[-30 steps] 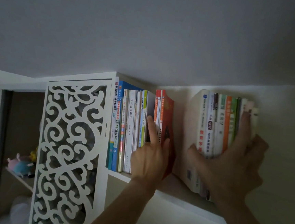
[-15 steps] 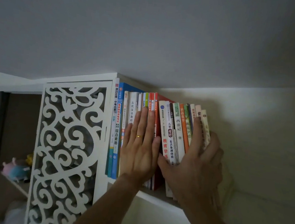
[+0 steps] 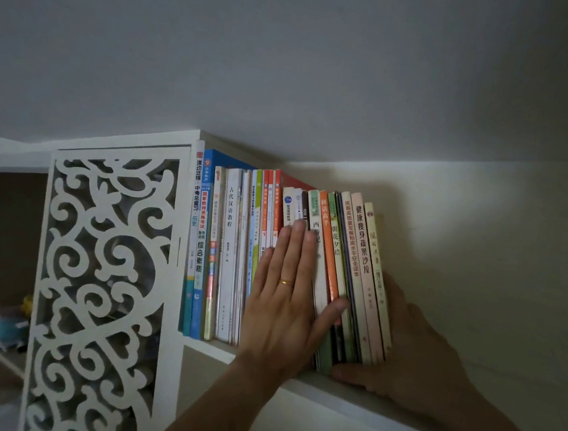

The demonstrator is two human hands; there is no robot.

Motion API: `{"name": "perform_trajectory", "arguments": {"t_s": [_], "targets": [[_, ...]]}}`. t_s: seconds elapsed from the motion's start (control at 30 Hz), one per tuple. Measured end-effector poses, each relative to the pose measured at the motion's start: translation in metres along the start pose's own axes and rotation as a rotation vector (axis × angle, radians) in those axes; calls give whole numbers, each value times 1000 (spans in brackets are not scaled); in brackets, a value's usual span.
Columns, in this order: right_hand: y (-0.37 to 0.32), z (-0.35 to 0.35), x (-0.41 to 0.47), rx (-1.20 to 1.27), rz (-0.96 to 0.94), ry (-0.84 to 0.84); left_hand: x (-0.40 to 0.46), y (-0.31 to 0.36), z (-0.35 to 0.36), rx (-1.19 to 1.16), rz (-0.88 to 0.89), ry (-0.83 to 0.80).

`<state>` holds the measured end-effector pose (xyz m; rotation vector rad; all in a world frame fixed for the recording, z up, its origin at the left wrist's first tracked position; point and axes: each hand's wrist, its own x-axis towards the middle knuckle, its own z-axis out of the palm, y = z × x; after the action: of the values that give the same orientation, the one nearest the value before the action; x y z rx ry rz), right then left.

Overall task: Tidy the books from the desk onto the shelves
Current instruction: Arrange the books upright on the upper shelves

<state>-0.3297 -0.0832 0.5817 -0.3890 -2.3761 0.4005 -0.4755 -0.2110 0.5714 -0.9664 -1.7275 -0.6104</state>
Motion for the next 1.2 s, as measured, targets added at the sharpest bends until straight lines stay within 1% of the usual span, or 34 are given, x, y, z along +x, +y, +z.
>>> {"name": "perform_trajectory", "arguments": {"t_s": [0.1, 0.2, 0.27, 0.33, 0.4, 0.47, 0.57, 0.7, 0.8, 0.87, 0.93, 1.0, 1.03, 1.07, 1.1, 1.17, 1.2], "targets": [[-3, 3, 6, -45, 53, -20, -2, -1, 1, 74, -4, -9], [-5, 3, 6, -35, 94, -45, -2, 0, -5, 80, -2, -29], [-3, 4, 3, -17, 111, -64, -3, 9, -13, 26, -2, -45], [-2, 6, -2, -1, 117, -72, -9, 23, -22, -81, 43, -38], [-1, 6, -12, 39, 80, -54, -18, 39, -28, -143, 108, -33], [-3, -5, -25, 37, 32, -67, -27, 52, -30, -141, 144, -52], [0, -40, -52, -29, 38, -75, -29, 78, -36, -170, 185, -69], [21, -102, -99, -188, 97, 67, -24, 132, -41, -318, 230, -13], [43, -151, -137, -342, 101, 157, -17, 186, -43, -375, 285, 53], [59, -183, -163, -413, 117, 181, -13, 228, -46, -394, 308, 107], [76, -214, -191, -460, 160, 201, -11, 273, -52, -449, 318, 89], [92, -246, -221, -503, 208, 232, -13, 318, -59, -497, 283, 7], [98, -262, -235, -525, 237, 247, -14, 338, -66, -506, 236, -81], [105, -279, -248, -549, 272, 265, -14, 356, -71, -497, 186, -210], [112, -297, -260, -578, 324, 279, -11, 372, -71, -431, 167, -348], [128, -337, -278, -617, 464, 305, -2, 395, -63, -271, 197, -610], [140, -359, -285, -610, 543, 313, 5, 404, -61, -246, 166, -752]]}}
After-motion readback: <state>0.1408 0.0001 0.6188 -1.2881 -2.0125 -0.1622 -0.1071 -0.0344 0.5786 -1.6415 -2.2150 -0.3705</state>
